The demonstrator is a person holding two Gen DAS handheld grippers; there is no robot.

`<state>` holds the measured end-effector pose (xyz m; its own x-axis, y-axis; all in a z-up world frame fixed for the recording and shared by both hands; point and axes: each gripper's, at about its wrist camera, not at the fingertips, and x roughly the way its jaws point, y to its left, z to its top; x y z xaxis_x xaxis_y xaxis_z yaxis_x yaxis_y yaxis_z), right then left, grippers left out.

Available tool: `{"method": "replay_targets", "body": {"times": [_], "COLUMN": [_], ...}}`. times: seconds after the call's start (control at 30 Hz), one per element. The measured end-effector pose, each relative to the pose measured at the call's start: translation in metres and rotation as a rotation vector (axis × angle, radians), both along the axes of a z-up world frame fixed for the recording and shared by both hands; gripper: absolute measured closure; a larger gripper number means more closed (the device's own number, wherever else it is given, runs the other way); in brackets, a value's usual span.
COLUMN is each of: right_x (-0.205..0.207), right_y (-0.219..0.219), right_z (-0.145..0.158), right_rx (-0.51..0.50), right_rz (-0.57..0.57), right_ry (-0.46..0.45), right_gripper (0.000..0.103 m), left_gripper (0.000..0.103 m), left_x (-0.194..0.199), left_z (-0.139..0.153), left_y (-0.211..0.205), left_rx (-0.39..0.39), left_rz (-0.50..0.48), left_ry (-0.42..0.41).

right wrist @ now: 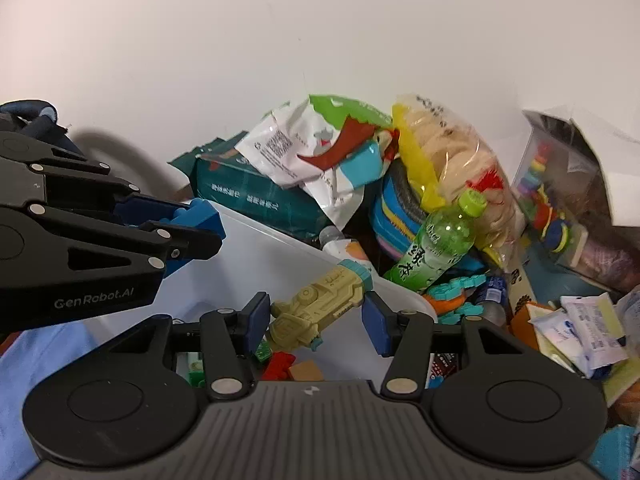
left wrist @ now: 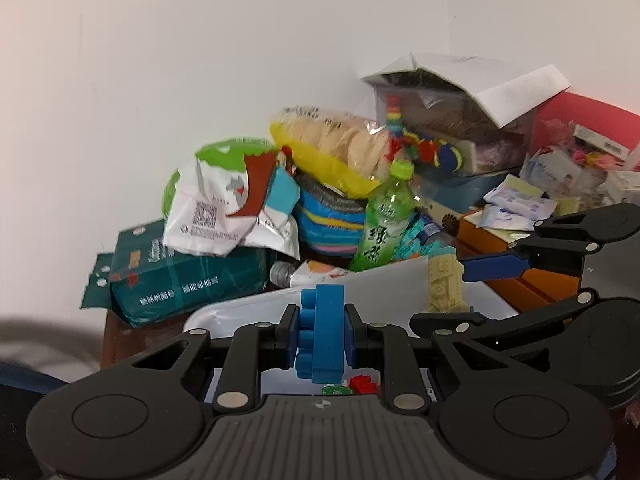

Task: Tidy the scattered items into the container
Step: 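Carry the blue brick and tank toy over the bin and open both tools, then grasp the red-topped wooden block with the left tool while the right grasps the yellow Lego brick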

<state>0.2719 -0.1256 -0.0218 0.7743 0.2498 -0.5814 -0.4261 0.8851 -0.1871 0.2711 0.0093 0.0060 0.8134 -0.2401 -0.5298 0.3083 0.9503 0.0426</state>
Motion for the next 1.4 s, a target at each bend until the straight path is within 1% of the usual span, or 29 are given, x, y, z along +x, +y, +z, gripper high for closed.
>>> {"method": "replay_targets", "body": {"times": [0.1, 0.13, 0.17, 0.2, 0.27, 0.33, 0.43, 0.47, 0.6, 0.67, 0.7, 0.8, 0.87, 1.0, 1.1, 1.23, 1.33, 1.4], "right_x": [0.011, 0.014, 0.016, 0.017, 0.018, 0.018, 0.014, 0.012, 0.000, -0.009, -0.014, -0.035, -0.051, -0.080, -0.097, -0.111, -0.119, -0.123], "right_y": [0.001, 0.002, 0.002, 0.001, -0.001, -0.004, -0.007, -0.007, -0.007, -0.009, -0.010, -0.014, -0.019, -0.026, -0.028, -0.026, -0.023, -0.023], "right_z": [-0.010, -0.013, -0.016, -0.019, -0.023, -0.025, -0.022, -0.021, -0.013, -0.008, -0.005, 0.004, 0.008, 0.006, -0.005, -0.029, -0.046, -0.054], "right_rx": [-0.002, -0.008, -0.016, -0.023, -0.028, -0.026, -0.010, -0.009, -0.009, 0.000, 0.006, 0.027, 0.047, 0.064, 0.062, 0.040, 0.025, 0.026], "right_rz": [-0.005, -0.009, -0.015, -0.019, -0.021, -0.027, -0.028, -0.026, -0.020, -0.021, -0.020, -0.009, 0.002, 0.030, 0.064, 0.087, 0.101, 0.102], "right_ry": [0.028, 0.036, 0.042, 0.047, 0.060, 0.064, 0.064, 0.062, 0.039, 0.026, 0.021, -0.004, -0.025, -0.025, -0.014, 0.056, 0.098, 0.122], "right_gripper": [0.048, 0.048, 0.048, 0.047, 0.045, 0.041, 0.034, 0.033, 0.033, 0.032, 0.032, 0.032, 0.031, 0.031, 0.031, 0.031, 0.033, 0.033], "left_gripper": [0.075, 0.072, 0.064, 0.060, 0.047, 0.039, 0.035, 0.034, 0.033, 0.029, 0.029, 0.028, 0.028, 0.028, 0.028, 0.028, 0.028, 0.028], "left_x": [0.012, 0.014, 0.016, 0.017, 0.016, 0.014, 0.004, -0.001, -0.023, -0.037, -0.044, -0.064, -0.074, -0.092, -0.108, -0.123, -0.132, -0.135], "left_z": [-0.012, -0.015, -0.018, -0.021, -0.023, -0.022, -0.016, -0.013, 0.000, 0.006, 0.009, 0.013, 0.010, -0.005, -0.027, -0.058, -0.078, -0.089], "left_y": [0.000, 0.001, 0.002, 0.002, 0.005, 0.008, 0.010, 0.010, 0.006, 0.006, 0.007, 0.011, 0.014, 0.018, 0.017, 0.011, 0.008, 0.005], "left_rx": [-0.005, -0.007, -0.008, -0.005, -0.003, -0.010, -0.024, -0.022, 0.001, 0.009, 0.008, 0.000, 0.002, 0.026, 0.053, 0.112, 0.118, 0.114], "left_rz": [0.013, 0.019, 0.027, 0.035, 0.044, 0.050, 0.050, 0.049, 0.037, 0.037, 0.039, 0.041, 0.046, 0.044, 0.020, -0.004, -0.012, -0.017], "left_ry": [0.046, 0.061, 0.071, 0.077, 0.083, 0.081, 0.057, 0.047, 0.003, -0.022, -0.031, -0.048, -0.044, -0.009, 0.029, 0.093, 0.135, 0.145]}}
